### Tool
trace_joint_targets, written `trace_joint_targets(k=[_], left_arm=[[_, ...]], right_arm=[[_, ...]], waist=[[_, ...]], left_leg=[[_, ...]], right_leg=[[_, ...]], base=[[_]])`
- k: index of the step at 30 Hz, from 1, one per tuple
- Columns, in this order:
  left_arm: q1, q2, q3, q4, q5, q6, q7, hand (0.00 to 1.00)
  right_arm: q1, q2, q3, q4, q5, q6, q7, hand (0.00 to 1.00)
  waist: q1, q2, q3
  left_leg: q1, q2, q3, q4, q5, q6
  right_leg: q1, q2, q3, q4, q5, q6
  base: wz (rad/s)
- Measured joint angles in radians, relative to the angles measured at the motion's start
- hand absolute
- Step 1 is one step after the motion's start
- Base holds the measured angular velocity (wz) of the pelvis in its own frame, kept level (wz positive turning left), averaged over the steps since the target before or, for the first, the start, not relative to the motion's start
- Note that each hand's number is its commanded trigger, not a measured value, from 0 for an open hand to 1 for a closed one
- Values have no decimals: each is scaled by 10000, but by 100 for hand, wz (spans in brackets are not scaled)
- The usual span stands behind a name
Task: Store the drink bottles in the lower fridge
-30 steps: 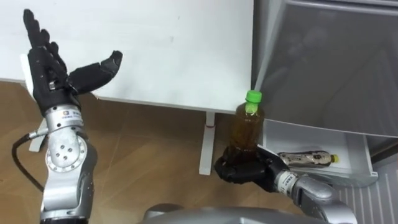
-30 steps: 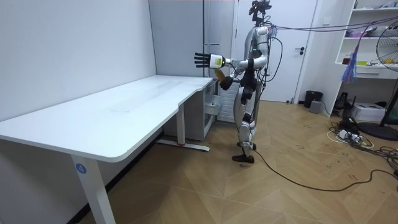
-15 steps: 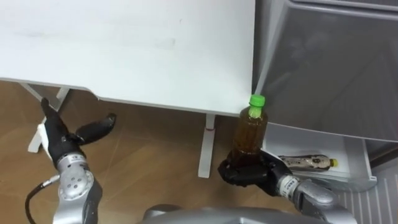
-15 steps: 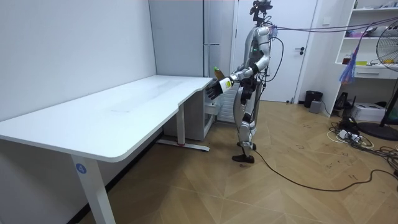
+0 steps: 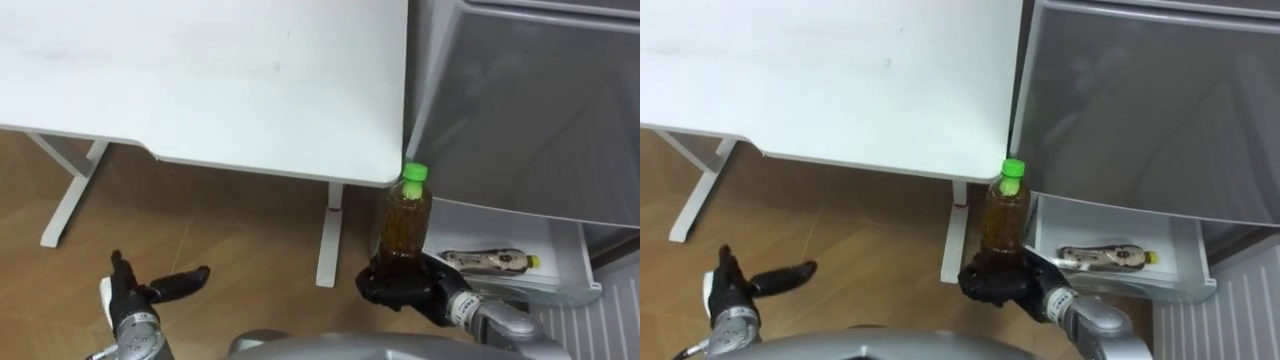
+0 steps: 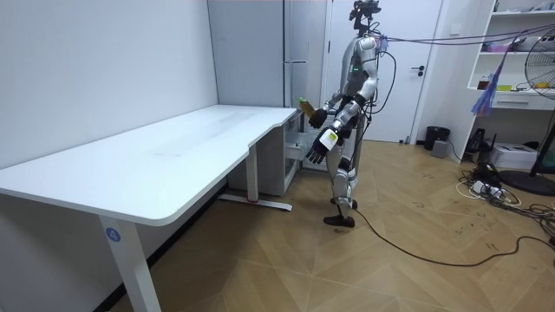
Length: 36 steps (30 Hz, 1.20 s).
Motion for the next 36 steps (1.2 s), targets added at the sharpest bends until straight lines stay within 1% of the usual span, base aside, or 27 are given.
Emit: trace_joint_targets(k=[1, 3, 4, 6, 10, 11, 15, 18, 21, 23, 28, 34, 36], left_arm=[[5, 3, -36, 145, 7, 103, -96, 0], [11, 1, -58, 605, 7, 445, -469, 0], [5, 1, -67, 694, 7, 498, -570, 0], [28, 9, -133, 1048, 26, 613, -976, 0], [29, 12, -356, 1275, 48, 647, -1542, 0], [4, 8, -453, 1501, 48, 648, -1662, 0], [-125, 8, -620, 2066, 55, 656, -1843, 0], [-212, 6, -614, 2376, 116, 666, -2025, 0], [-256, 29, -602, 2589, 118, 691, -2109, 0], [-310, 35, -600, 2636, 117, 763, -2188, 0], [-324, 45, -551, 2677, 246, 823, -2399, 0], [-325, 28, -489, 2691, 312, 824, -2498, 0], [-221, -7, -406, 2688, 311, 823, -2476, 0]], right_arm=[[-6, -4, -1, 93, 6, 1, -36, 100], [1, -51, -9, 350, 15, 51, -163, 100], [0, -74, -14, 357, 23, 76, -178, 100], [-7, -112, -15, 342, 24, 144, -245, 100], [-44, -183, -36, 373, 212, 140, -299, 100], [-61, -181, -68, 502, 366, 131, -379, 100], [-58, -210, -186, 1073, 474, 132, -808, 100], [-44, -225, -195, 1307, 824, 137, -1133, 100], [10, -224, -194, 1337, 1097, 137, -1282, 100], [11, -222, -194, 1337, 1186, 138, -1364, 100], [-26, -221, -214, 1338, 1656, 138, -1488, 100], [-112, -205, -223, 1332, 2770, 145, -1596, 100], [-208, -195, -227, 1323, 3550, 150, -1711, 100]], waist=[[-17, 1, 1], [-71, -7, -7], [-108, -24, -11], [-314, -8, -19], [-519, 20, -20], [-557, 26, -24], [-619, 5, -30], [-556, 17, -41], [-588, 6, -39], [-583, -11, -27], [-574, 16, -34], [-546, 14, -26], [-555, 22, -23]], left_leg=[[-5, 2, 7, -2, 0, 0], [-102, 6, 17, 3, 1, 0], [-129, 4, 23, 7, 3, 0], [-150, 0, 18, 15, 2, -1], [-141, -9, 4, -20, 2, 0], [-138, -10, 4, -23, 2, 0], [-136, -4, 18, -52, 2, -1], [-191, 14, 128, -84, 3, -1], [-211, 11, 131, -84, 4, -1], [-210, 13, 149, -89, 4, -1], [-212, 20, 196, -99, 4, -1], [-211, 26, 253, -105, 3, -1], [-232, 24, 291, -108, 4, -1]], right_leg=[[-15, 0, 10, 2, 0, 0], [-133, 8, 100, 5, 0, 0], [-156, 7, 108, 5, 1, -1], [-160, 5, 105, 6, 1, -1], [-158, 6, 77, -4, 0, 0], [-158, 7, 79, -8, 0, 0], [-177, 13, 92, -11, 0, 0], [-313, 24, 219, 1, 0, 0], [-332, 24, 223, 1, 0, 0], [-342, 24, 227, 1, 0, 0], [-369, 24, 247, 2, 1, -1], [-388, 24, 279, 7, 1, -1], [-420, 24, 346, 8, 1, -1]], base=[[-4], [-5], [0], [0], [0], [0], [0], [-11], [-3], [-2], [-2], [-2], [-6]])
